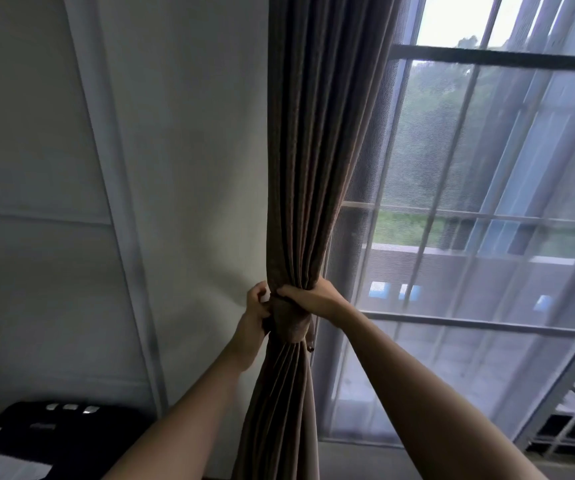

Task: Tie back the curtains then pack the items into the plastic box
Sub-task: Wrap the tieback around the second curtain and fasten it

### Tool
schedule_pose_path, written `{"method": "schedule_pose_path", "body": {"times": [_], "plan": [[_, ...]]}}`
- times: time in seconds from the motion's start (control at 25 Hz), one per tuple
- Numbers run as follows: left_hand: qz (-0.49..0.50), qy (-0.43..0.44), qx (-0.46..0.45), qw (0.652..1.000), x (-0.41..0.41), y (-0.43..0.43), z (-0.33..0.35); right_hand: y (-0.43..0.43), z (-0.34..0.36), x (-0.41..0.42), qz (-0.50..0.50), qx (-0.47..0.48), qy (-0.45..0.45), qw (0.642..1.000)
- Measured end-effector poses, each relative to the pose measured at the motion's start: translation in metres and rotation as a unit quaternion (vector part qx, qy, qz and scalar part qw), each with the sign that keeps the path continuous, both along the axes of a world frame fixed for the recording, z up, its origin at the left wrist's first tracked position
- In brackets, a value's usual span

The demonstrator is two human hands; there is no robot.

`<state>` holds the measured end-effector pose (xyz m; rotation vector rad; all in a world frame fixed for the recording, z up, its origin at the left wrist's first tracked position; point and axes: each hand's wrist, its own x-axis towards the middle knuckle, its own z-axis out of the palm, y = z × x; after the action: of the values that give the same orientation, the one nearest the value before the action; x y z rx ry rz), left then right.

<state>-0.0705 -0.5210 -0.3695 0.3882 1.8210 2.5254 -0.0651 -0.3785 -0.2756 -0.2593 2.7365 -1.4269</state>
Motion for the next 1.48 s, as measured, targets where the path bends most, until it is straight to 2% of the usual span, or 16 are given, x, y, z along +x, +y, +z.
{"method": "schedule_pose_path", "body": {"times": [0.08,0.28,0.44,0.72,1.04,1.12,1.2,1.24,1.28,1.48], "plan": [[-0.021,-0.028,-0.005,0.999,-0.012,-0.005,0.001,-0.001,0.002,0.002,0.002,-0.012,-0.005,1.000],[-0.114,-0.068,-0.119,0.984,-0.035,-0.018,0.021,-0.003,0.003,0.002,0.003,-0.031,-0.014,0.999],[-0.168,-0.106,-0.213,0.957,-0.047,-0.025,0.042,-0.004,0.001,0.000,-0.001,-0.028,-0.012,1.000],[-0.202,-0.115,-0.312,0.921,-0.064,-0.021,0.057,-0.001,0.001,0.000,-0.017,-0.012,-0.006,1.000],[-0.192,-0.091,-0.315,0.925,-0.061,-0.031,0.060,0.001,-0.002,0.010,-0.094,-0.039,0.009,0.995],[-0.152,-0.032,-0.403,0.902,-0.056,-0.038,0.065,0.003,-0.002,0.014,-0.106,-0.032,0.018,0.994],[-0.079,0.085,-0.530,0.840,-0.055,-0.042,0.069,0.004,-0.002,0.019,-0.106,-0.024,0.025,0.994],[-0.038,0.135,-0.564,0.814,-0.056,-0.042,0.070,0.005,-0.002,0.021,-0.104,-0.020,0.027,0.994],[-0.006,0.158,-0.576,0.802,-0.057,-0.041,0.070,0.004,-0.003,0.022,-0.103,-0.018,0.030,0.994],[-0.006,0.156,-0.568,0.808,-0.048,-0.030,0.070,0.007,-0.005,0.026,-0.129,-0.003,0.040,0.991]]}}
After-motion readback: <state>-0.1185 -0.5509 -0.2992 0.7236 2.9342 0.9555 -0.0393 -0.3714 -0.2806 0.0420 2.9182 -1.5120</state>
